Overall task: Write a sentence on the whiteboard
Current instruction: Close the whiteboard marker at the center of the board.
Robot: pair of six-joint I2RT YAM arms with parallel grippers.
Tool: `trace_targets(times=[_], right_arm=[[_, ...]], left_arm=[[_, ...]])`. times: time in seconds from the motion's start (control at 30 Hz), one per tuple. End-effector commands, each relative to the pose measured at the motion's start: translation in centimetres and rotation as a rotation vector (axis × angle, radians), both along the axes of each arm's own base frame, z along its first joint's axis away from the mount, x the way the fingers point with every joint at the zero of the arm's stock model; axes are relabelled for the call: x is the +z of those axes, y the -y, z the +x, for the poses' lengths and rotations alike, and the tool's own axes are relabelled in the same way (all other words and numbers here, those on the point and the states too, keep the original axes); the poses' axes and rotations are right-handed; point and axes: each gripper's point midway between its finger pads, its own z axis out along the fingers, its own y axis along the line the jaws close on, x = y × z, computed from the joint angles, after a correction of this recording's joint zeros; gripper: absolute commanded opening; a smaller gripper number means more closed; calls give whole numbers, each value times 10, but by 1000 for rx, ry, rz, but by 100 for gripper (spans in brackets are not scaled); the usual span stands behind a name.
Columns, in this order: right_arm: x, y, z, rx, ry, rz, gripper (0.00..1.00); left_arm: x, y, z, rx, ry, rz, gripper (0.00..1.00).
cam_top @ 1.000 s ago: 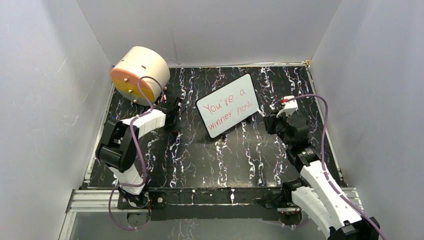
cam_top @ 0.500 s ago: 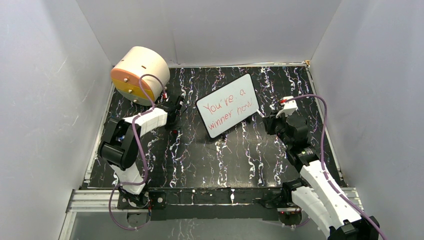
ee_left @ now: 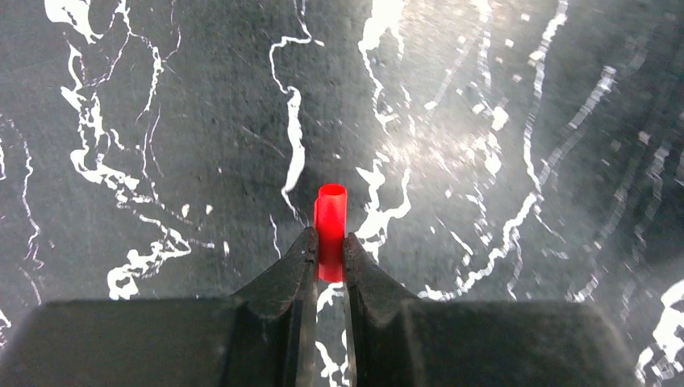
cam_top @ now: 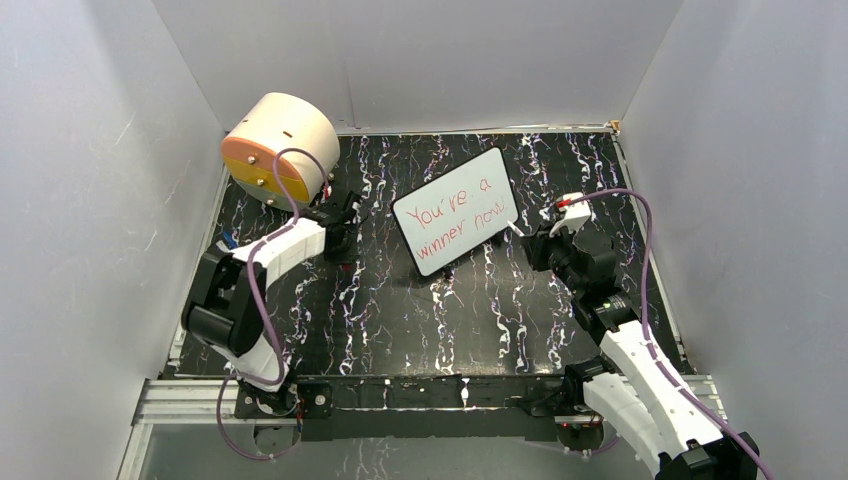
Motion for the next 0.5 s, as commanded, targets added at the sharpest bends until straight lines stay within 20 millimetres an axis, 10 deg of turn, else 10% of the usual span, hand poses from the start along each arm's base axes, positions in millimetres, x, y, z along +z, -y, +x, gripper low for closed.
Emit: trace_targets(times=[0.0,0.47], right_arm=[[25,-11,0,69,90,34,0],[38,-48,-20,307,111,100,0]], left_arm=[[44,8,-14,-107,50,-69,0],[131,61,-60,-623,332,-156,0]])
